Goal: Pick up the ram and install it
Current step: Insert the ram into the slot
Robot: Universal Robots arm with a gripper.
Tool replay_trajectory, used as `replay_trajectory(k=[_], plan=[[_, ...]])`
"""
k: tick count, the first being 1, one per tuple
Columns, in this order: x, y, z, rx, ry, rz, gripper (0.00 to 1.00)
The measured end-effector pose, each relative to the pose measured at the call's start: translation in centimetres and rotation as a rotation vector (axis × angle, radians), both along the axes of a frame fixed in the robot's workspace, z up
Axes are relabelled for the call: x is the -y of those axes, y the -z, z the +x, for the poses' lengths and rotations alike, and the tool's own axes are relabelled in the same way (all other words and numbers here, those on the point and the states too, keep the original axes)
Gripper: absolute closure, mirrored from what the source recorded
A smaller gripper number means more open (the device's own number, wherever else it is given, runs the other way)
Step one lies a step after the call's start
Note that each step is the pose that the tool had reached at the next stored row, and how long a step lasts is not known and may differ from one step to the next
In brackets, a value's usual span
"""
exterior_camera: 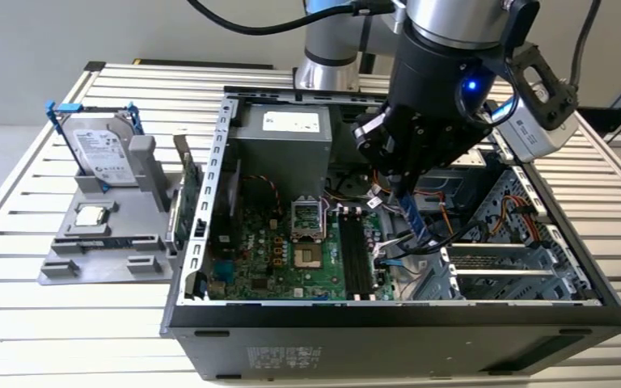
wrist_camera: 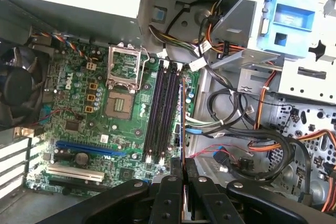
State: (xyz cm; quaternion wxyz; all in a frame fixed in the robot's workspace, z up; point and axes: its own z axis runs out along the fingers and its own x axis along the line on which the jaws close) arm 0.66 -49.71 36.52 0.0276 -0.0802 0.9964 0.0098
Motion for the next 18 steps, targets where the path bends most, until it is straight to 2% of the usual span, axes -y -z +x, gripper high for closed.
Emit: replay_trajectory(k=[18], plan=[[-0.01,0.37,0.01,0.0,0.011,-0.0004,1.0]])
